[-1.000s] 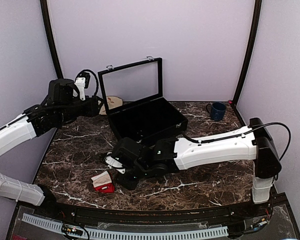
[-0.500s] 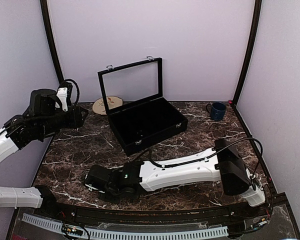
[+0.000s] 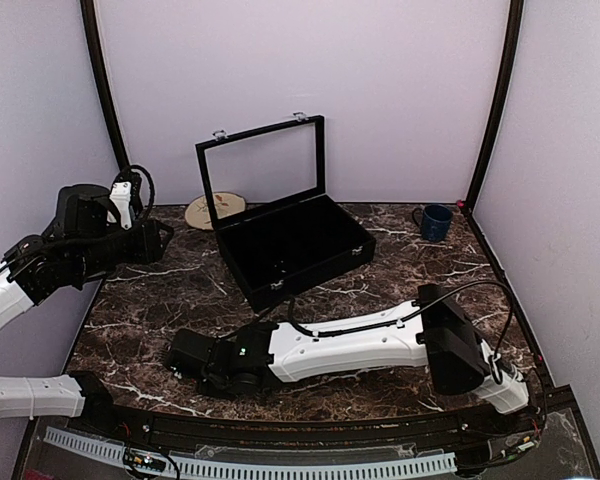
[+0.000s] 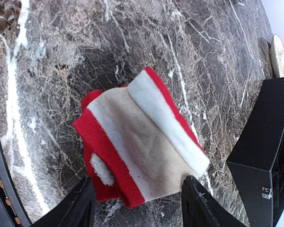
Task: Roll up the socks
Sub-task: Pick up the sock from the corner of the board.
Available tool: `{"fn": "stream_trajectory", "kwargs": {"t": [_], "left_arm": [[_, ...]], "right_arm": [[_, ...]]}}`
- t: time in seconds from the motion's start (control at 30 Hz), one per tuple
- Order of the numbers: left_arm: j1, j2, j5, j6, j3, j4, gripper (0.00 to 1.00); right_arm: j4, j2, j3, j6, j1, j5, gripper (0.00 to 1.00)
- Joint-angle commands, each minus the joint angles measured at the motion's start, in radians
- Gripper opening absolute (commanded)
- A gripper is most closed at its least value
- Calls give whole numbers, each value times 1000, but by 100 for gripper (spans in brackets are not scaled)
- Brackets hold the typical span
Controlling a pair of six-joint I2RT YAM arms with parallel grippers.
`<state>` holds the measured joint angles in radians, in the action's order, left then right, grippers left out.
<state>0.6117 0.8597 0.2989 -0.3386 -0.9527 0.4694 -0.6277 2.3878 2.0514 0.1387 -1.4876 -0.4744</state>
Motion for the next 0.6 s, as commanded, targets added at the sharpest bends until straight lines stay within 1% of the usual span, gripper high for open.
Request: {"fn": "stream_trajectory", "kwargs": {"t": [0.0, 0.13, 0.33, 0.57], "left_arm": [[-2, -19, 19, -13, 5, 16, 60], [-3, -15, 30, -13, 0, 11, 62], [-2, -11, 29, -14, -1, 2, 62], [-2, -2, 28, -18, 2, -3, 62]], "right_arm": [[-1, 29, 28, 25, 9, -6, 59], [-3, 29, 18, 31, 13, -1, 59], [9, 41, 22, 40, 25, -5, 59], [9, 57, 34, 57, 45, 14, 49]]}}
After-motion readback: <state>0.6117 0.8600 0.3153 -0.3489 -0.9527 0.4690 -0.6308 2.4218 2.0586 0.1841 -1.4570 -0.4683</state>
